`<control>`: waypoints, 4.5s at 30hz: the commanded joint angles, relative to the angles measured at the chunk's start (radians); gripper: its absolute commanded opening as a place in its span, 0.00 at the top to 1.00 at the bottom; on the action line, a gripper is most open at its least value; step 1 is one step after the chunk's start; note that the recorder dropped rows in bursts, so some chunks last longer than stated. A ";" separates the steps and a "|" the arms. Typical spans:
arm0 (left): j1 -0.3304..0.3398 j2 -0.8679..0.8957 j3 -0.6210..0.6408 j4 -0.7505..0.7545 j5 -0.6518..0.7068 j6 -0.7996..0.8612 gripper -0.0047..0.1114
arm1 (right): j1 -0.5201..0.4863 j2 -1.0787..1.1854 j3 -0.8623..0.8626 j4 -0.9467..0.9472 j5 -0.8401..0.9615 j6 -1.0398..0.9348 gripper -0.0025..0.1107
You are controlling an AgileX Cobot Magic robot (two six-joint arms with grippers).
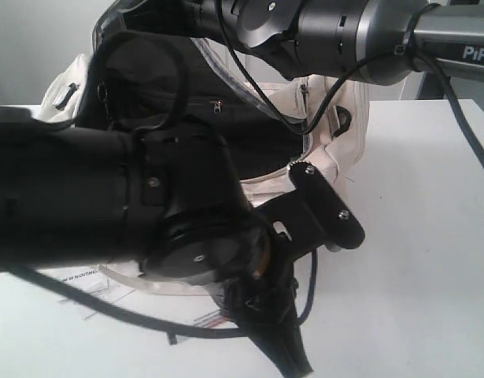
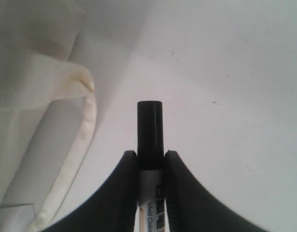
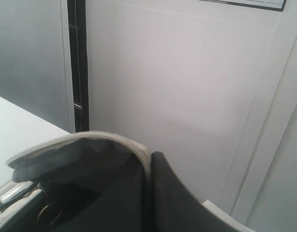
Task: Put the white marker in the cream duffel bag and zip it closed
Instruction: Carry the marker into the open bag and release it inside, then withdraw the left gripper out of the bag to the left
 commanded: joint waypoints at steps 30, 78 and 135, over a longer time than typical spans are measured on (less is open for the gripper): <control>0.528 -0.373 0.262 0.854 -0.547 -0.787 0.96 | -0.009 -0.016 -0.003 0.001 -0.028 0.007 0.98; 0.804 0.044 0.262 -0.056 -1.482 0.050 0.65 | -0.009 -0.016 -0.003 0.001 -0.028 0.007 0.98; 1.018 -0.490 0.134 -0.518 0.114 0.448 0.96 | -0.009 -0.016 -0.003 0.001 -0.028 0.029 0.98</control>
